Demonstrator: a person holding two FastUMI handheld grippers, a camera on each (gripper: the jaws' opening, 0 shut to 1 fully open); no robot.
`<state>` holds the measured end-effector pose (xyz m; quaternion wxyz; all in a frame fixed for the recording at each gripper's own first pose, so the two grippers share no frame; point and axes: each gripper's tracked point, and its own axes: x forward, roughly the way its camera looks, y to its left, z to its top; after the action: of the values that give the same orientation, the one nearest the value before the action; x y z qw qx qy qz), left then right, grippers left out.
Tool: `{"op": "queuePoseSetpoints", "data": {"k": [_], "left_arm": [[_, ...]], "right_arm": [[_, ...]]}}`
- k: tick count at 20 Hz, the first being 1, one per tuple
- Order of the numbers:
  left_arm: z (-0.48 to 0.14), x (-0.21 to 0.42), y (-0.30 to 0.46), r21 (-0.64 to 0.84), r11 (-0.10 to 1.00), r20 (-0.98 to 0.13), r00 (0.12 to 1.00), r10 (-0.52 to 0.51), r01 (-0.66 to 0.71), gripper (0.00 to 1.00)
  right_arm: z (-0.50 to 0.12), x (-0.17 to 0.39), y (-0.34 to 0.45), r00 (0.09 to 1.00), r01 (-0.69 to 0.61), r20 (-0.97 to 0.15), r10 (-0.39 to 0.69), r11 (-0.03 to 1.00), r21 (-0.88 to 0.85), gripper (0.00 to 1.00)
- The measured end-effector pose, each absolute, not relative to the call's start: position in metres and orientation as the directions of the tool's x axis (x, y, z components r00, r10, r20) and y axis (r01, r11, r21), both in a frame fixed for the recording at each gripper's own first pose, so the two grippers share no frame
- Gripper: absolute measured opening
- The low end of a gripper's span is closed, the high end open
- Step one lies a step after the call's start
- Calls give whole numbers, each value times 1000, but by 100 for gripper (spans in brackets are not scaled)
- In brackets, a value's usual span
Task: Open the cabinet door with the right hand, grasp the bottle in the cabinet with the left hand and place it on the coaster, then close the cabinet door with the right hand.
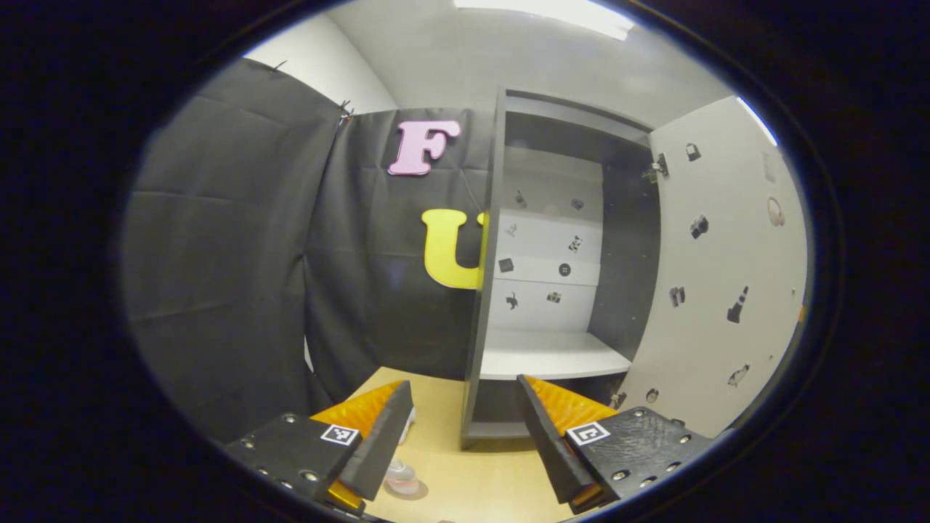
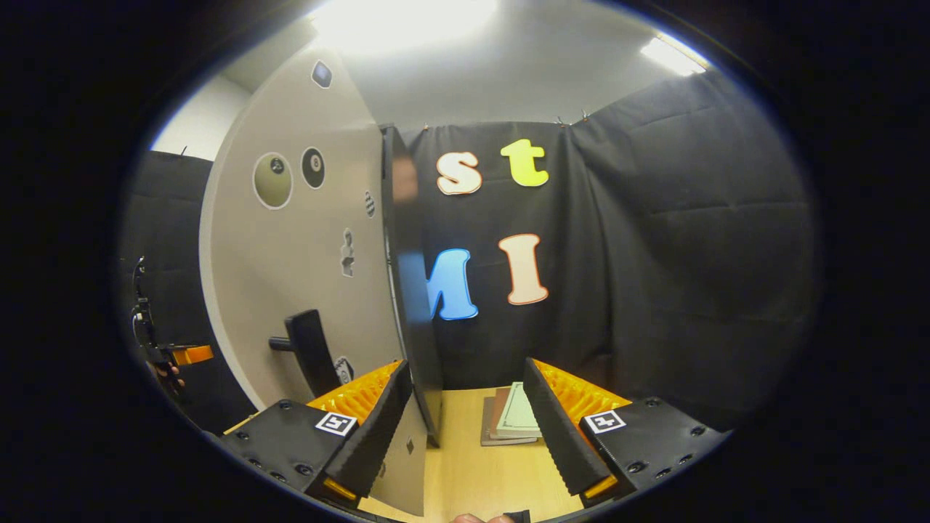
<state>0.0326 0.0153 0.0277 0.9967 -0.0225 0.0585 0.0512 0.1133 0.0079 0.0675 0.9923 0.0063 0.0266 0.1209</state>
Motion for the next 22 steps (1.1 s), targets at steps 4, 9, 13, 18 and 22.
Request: {"op": "queuePoseSetpoints", "data": {"k": [4, 9, 13, 18, 22], "left_arm": [[24, 33, 34, -52, 990, -121, 985, 126, -133, 86], [14, 29, 53, -64, 986, -131, 981, 146, -155, 86], [10, 26, 69, -59, 982, -125, 977, 170, -178, 86], [5, 26, 78, -55, 981, -126, 976, 177, -185, 88], [-2, 24, 81, -58, 984, -144, 977, 159, -169, 88]], "right_arm": [[72, 106, 11, 968, -241, -60, 242, 970, 17, 98], [80, 97, 21, 975, -214, -55, 213, 977, -19, 98], [80, 85, 40, 979, -204, -30, 203, 976, -74, 96], [73, 77, 75, 965, -256, -56, 255, 967, -15, 96], [70, 73, 106, 953, -294, -67, 294, 956, 3, 96]]}}
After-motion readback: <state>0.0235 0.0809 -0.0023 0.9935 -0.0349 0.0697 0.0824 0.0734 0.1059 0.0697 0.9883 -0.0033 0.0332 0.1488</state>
